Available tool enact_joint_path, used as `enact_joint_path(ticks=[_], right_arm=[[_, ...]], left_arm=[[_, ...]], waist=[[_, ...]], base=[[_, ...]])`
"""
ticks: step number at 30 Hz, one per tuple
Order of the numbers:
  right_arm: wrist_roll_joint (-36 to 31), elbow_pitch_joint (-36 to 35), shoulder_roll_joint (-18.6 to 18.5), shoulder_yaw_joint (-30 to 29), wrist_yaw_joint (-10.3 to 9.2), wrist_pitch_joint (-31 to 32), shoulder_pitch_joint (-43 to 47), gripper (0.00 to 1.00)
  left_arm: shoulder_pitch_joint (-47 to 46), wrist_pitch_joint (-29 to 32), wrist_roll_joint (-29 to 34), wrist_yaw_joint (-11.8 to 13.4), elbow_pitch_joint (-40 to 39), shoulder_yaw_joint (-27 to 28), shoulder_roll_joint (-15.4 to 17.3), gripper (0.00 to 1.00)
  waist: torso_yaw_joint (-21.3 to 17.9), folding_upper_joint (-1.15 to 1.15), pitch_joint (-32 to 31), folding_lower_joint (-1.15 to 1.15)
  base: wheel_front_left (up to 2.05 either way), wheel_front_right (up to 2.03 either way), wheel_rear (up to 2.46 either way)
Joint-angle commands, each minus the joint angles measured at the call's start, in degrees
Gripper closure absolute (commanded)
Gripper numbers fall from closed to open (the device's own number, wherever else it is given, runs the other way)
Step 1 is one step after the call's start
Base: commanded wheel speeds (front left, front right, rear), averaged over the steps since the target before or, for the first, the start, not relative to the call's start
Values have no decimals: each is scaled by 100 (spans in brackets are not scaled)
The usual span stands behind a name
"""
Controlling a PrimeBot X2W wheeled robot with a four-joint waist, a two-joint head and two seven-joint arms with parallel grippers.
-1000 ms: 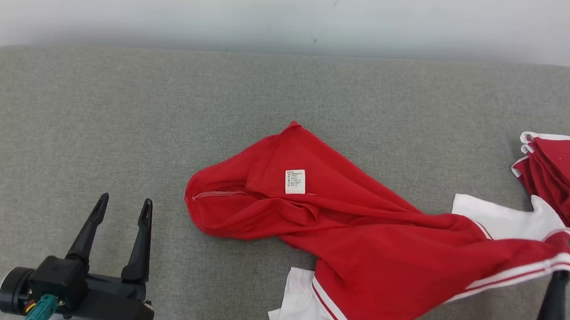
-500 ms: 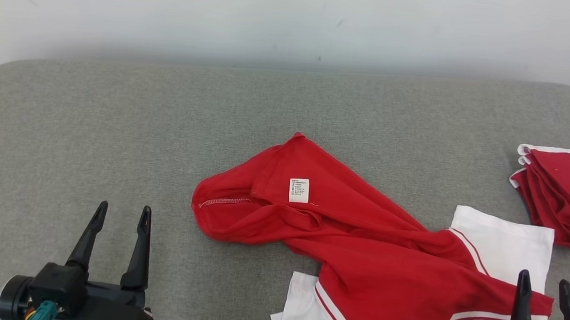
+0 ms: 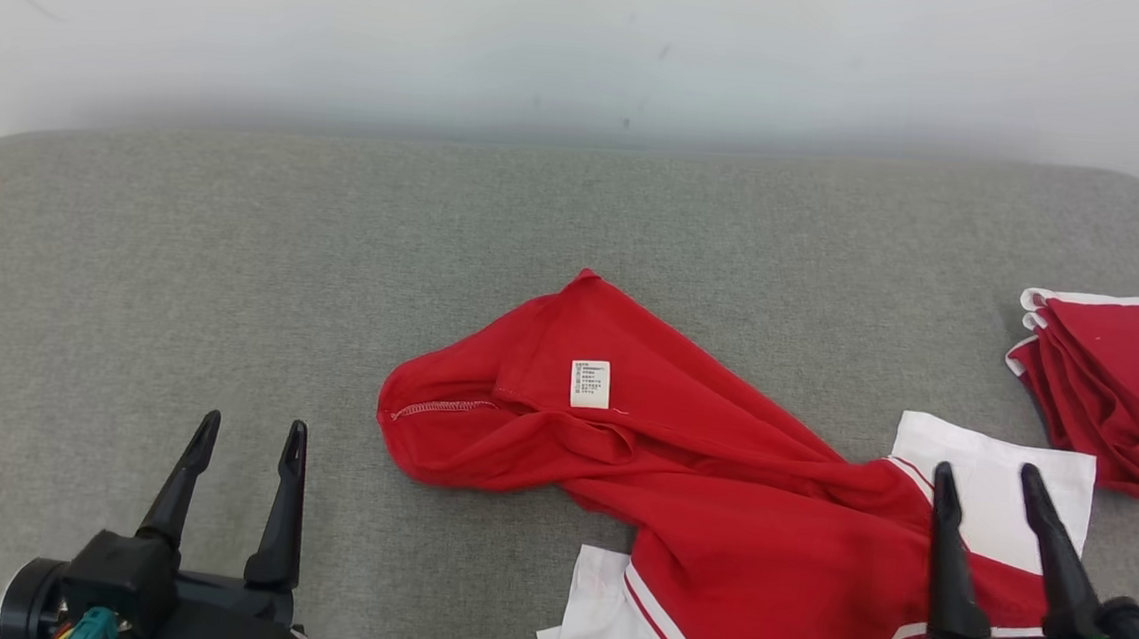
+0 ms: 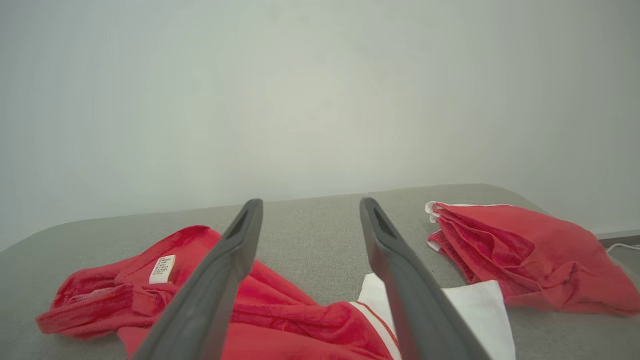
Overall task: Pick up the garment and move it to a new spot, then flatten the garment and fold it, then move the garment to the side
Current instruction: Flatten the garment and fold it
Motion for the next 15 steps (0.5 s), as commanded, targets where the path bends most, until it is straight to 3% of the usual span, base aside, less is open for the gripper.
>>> enact_joint_path(ticks=[1,15], right_arm=[[-55,-8,-56,34,-6,25,-4,0],[-360,38,-72,166,-6,333,384,0]], left_arm=[[98,14,-10,20,-12,-10,40,0],[372,66,-110,38,155,-127,47,0]], waist=[[60,0,-55,0],[227,0,-336,0]], base=[[0,0,0],[0,0,0]])
